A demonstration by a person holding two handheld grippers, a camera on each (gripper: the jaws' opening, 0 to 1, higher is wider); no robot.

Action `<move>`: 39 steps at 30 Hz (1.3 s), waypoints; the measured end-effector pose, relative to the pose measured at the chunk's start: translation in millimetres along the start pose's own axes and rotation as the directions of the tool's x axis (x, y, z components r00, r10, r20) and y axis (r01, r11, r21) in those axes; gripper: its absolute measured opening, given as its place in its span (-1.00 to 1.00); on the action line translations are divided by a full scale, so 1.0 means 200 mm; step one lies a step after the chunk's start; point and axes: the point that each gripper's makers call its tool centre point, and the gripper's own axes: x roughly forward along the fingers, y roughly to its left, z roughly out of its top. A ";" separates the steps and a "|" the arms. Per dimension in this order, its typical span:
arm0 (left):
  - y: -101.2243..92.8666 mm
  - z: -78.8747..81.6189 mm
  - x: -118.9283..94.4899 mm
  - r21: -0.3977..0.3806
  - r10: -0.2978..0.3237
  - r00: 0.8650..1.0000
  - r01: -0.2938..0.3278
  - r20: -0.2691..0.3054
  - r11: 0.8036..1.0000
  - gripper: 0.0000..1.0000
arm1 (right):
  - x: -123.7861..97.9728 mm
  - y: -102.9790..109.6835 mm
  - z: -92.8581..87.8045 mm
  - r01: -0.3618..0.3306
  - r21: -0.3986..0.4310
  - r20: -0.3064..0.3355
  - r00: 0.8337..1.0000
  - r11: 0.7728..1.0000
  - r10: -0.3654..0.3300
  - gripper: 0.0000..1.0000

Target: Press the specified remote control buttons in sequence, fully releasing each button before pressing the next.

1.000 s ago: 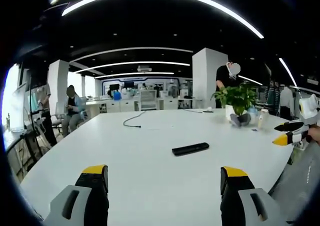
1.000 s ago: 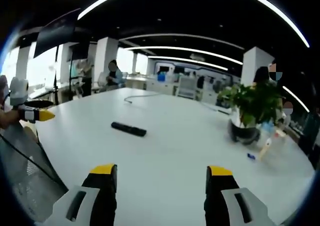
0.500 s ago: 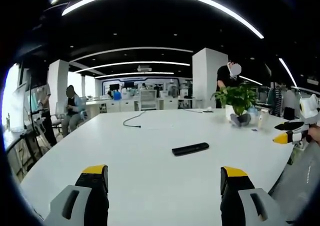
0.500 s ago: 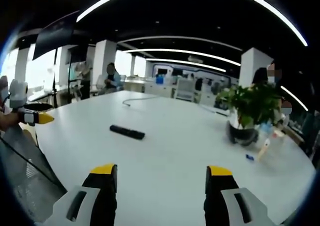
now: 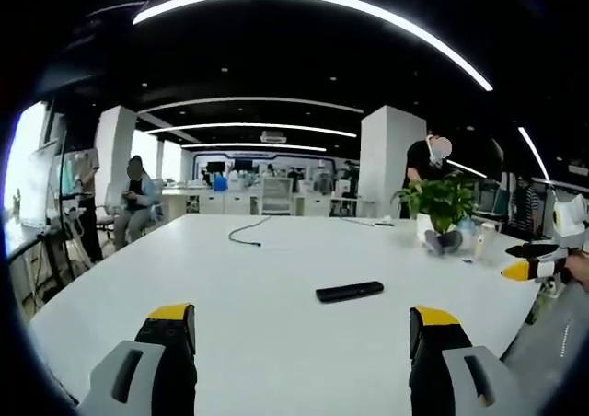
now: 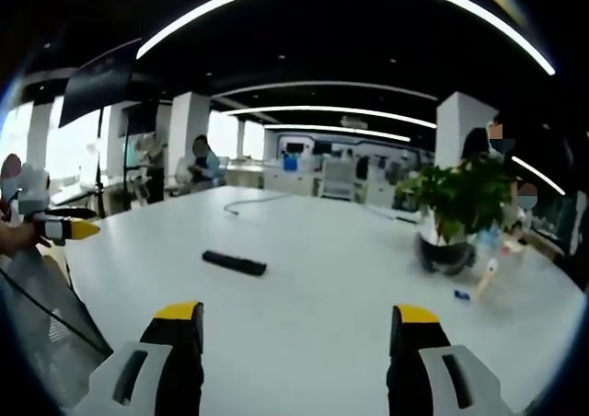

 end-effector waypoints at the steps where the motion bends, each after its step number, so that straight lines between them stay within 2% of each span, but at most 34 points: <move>1: 0.00 0.00 0.00 0.000 0.001 1.000 -0.001 -0.002 1.000 1.00 | 0.00 0.00 0.00 0.000 0.001 0.000 1.000 1.000 0.000 0.66; 6: -0.01 -0.01 0.00 0.008 -0.006 1.000 0.006 -0.018 1.000 1.00 | 0.00 -0.01 -0.01 0.025 0.015 -0.011 1.000 1.000 -0.025 0.68; 10: -0.03 -0.02 0.00 0.000 -0.022 0.999 0.022 -0.024 1.000 1.00 | 0.01 0.01 -0.01 0.013 -0.022 -0.023 1.000 1.000 -0.013 0.70; 13: -0.04 -0.02 0.00 -0.007 -0.037 0.999 0.037 -0.023 0.999 1.00 | 0.00 -0.01 -0.04 0.030 -0.029 -0.054 0.998 0.999 -0.031 0.68; 17: -0.05 -0.03 0.00 -0.018 -0.045 0.998 0.045 -0.035 0.999 1.00 | 0.00 -0.06 -0.07 0.059 0.006 -0.081 0.995 0.998 -0.059 0.66; 19: -0.06 -0.04 0.01 -0.014 -0.054 0.998 0.054 -0.044 0.998 1.00 | 0.00 -0.06 -0.10 0.071 -0.009 -0.109 0.991 0.997 -0.071 0.65; 21: -0.11 -0.02 0.01 -0.030 -0.100 0.995 0.100 -0.025 0.995 1.00 | 0.00 -0.04 -0.11 0.066 -0.035 -0.131 0.989 0.997 -0.070 0.65; 25: -0.15 -0.06 0.00 0.002 -0.138 0.989 0.138 -0.062 0.990 1.00 | 0.00 -0.01 -0.10 0.049 -0.067 -0.126 0.990 0.997 -0.057 0.69; 28: -0.14 -0.07 0.00 0.007 -0.130 0.989 0.131 -0.069 0.991 1.00 | 0.00 -0.02 -0.10 0.051 -0.090 -0.128 0.990 0.995 -0.063 0.63; 30: -0.13 -0.07 0.00 0.005 -0.122 0.990 0.122 -0.067 0.992 1.00 | 0.00 -0.04 -0.13 0.066 -0.092 -0.158 0.984 0.994 -0.080 0.58; 35: -0.12 -0.09 0.00 0.019 -0.110 0.990 0.112 -0.087 0.994 1.00 | 0.00 -0.04 -0.14 0.053 -0.069 -0.164 0.984 0.996 -0.064 0.57; 39: -0.15 -0.15 -0.01 0.043 -0.136 0.977 0.144 -0.164 0.989 1.00 | 0.00 -0.02 -0.14 0.030 -0.090 -0.166 0.985 0.996 -0.045 0.52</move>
